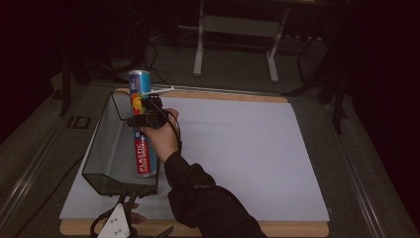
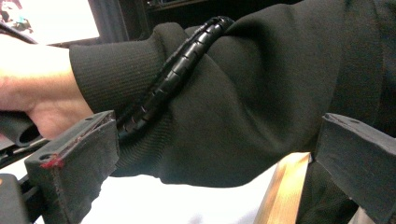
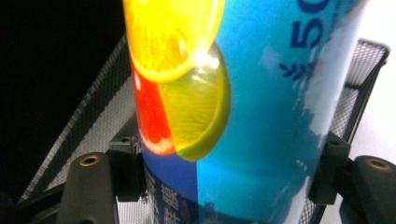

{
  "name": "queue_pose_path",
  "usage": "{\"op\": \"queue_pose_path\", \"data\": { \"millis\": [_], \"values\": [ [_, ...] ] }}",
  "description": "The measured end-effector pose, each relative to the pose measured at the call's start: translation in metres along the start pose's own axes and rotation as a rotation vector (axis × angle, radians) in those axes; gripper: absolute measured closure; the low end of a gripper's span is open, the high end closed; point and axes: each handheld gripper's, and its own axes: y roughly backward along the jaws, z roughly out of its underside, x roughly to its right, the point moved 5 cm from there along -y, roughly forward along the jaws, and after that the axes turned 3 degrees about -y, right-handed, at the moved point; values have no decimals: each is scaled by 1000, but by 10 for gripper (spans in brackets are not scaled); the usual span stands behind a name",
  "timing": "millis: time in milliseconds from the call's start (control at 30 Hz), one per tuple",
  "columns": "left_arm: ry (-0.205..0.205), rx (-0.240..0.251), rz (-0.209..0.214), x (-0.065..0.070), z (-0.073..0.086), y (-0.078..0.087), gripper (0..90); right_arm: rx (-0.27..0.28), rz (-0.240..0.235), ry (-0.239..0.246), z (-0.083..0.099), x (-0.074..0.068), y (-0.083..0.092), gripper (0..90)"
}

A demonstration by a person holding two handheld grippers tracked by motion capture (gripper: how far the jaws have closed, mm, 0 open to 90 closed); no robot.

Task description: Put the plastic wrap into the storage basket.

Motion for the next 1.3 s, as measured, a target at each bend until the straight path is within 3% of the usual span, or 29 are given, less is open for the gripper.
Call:
{"op": "queue_pose_path", "data": {
  "millis": [367,733,833,1300],
  "values": [
    [-1,-1,4,1,0,0,6,-125,46,-48,27,6,-26,317],
    [-3,1,5,1,0,0,6,-79,99,-85,31,12,-36,315],
    [-2,0,7,1,0,0,6,-81,107,-110,32,17,-40,314],
    [-1,-3,8,0,1,1,6,-110,130,-127,33,24,-60,310]
  ]
}}
